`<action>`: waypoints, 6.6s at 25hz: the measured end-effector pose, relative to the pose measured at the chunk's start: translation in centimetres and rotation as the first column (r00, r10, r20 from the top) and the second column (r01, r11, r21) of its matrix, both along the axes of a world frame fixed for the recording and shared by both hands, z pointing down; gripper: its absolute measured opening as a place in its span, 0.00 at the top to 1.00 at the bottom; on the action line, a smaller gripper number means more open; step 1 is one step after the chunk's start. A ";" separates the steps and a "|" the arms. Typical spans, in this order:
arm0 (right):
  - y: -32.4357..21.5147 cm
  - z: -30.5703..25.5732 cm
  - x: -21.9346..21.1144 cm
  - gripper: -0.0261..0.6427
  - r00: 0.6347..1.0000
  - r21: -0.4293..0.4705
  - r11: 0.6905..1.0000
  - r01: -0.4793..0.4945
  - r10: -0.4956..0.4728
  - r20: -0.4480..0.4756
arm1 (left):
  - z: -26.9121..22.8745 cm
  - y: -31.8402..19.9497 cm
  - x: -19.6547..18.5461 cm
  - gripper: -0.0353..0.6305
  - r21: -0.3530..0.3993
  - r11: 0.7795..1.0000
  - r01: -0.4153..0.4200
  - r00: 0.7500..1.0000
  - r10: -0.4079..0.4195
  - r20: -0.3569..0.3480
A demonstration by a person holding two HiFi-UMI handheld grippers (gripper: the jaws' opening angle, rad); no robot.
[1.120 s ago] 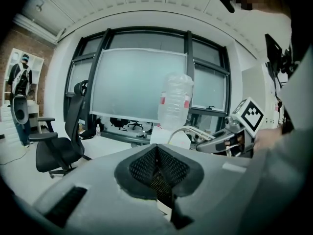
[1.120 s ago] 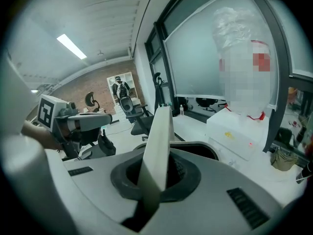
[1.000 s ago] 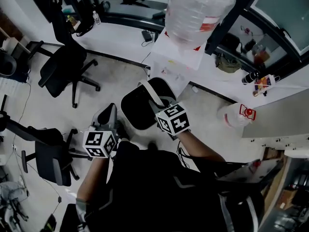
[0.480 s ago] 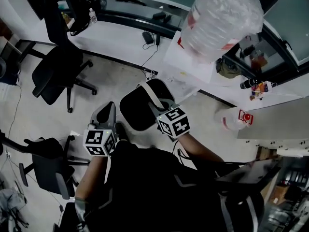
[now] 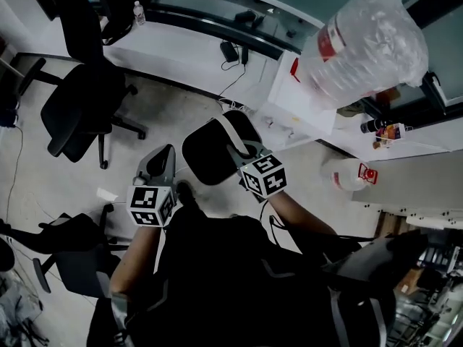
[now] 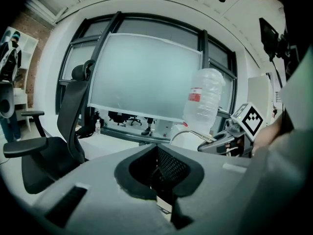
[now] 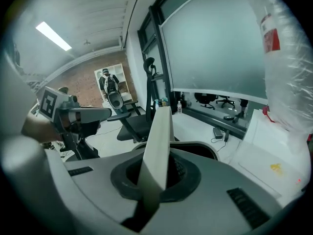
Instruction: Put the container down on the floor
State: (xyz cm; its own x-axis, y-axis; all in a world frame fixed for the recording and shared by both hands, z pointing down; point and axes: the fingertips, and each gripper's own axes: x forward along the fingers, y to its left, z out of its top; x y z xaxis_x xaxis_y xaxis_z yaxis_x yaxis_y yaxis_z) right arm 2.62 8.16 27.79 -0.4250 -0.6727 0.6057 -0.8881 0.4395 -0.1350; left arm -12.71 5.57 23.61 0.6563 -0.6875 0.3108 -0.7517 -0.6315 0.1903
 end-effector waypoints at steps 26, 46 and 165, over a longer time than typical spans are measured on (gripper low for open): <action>-17.0 19.0 -1.6 0.95 0.994 -0.135 0.987 0.089 -0.097 -0.057 | 15.5 -14.4 2.0 0.94 -0.191 0.977 0.096 0.992 -0.079 0.096; -21.7 38.2 1.1 0.95 0.980 -0.341 0.937 0.077 -0.134 -0.150 | 31.4 -18.7 3.7 0.94 -0.300 0.938 0.172 0.974 -0.117 0.193; -22.9 10.2 -1.9 0.95 0.997 -0.083 0.994 0.076 -0.076 0.012 | 11.7 -14.0 4.1 0.94 -0.194 0.981 0.031 0.995 -0.011 0.104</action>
